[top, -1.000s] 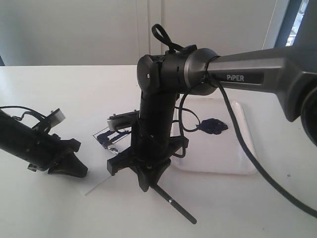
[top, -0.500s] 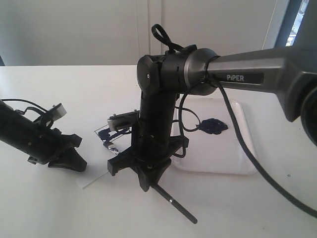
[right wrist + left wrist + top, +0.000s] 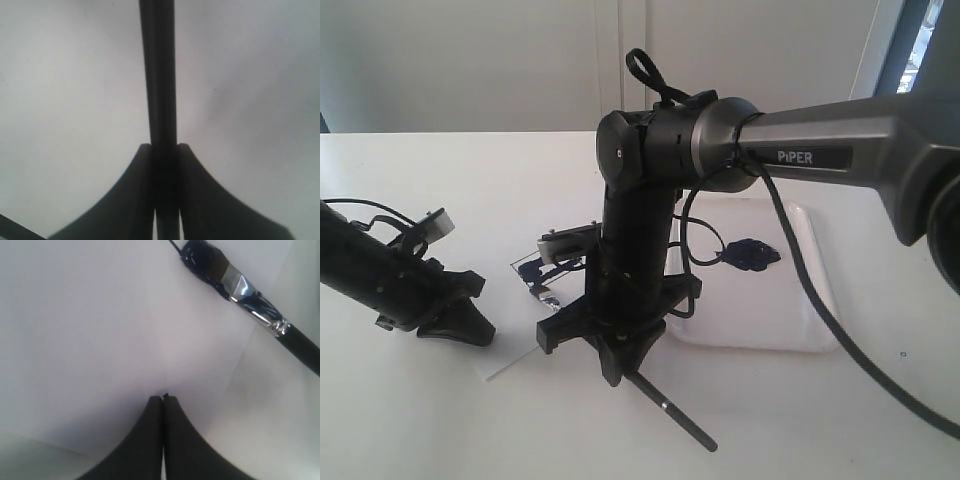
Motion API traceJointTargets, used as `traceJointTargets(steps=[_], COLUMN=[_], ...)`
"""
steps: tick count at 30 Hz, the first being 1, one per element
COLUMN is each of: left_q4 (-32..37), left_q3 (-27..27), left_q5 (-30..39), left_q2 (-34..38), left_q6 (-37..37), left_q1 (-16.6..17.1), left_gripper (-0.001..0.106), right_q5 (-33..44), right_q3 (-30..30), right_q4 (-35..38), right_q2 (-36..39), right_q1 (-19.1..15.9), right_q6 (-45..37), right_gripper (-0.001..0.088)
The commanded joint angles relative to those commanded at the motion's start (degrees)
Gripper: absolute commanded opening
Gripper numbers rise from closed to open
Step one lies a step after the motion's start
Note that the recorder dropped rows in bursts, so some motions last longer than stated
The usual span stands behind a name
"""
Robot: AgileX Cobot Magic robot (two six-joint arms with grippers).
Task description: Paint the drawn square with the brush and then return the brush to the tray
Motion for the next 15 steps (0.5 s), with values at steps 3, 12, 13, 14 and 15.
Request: traceJointTargets(steps=[3, 12, 13, 14, 15], left_q4=[0.3, 0.6, 0.6, 0.6, 0.6], left_q3=[0.0, 0.0, 0.0, 0.0, 0.0], left_q5=[0.5, 1.0, 1.0, 1.0, 1.0], left_q2=[0.0, 0.0, 0.0, 0.0, 0.0], left_q6=[0.0, 0.0, 0.0, 0.0, 0.0], left_q1=[0.0, 0.0, 0.0, 0.0, 0.0], left_gripper=[0.000, 0.000, 0.000, 0.000, 0.000], right_q5=[-0.9, -0.4, 0.0, 0.1, 0.3], right_q3=[0.0, 0.0, 0.0, 0.0, 0.0], right_q4=[0.0, 0.0, 0.0, 0.0, 0.0], right_q2=[0.0, 0.0, 0.0, 0.0, 0.0], right_q1=[0.0, 0.0, 0.0, 0.0, 0.0], right_q6=[0.0, 0.4, 0.4, 0.4, 0.4], right_gripper=[0.0000, 0.0000, 0.0000, 0.0000, 0.0000])
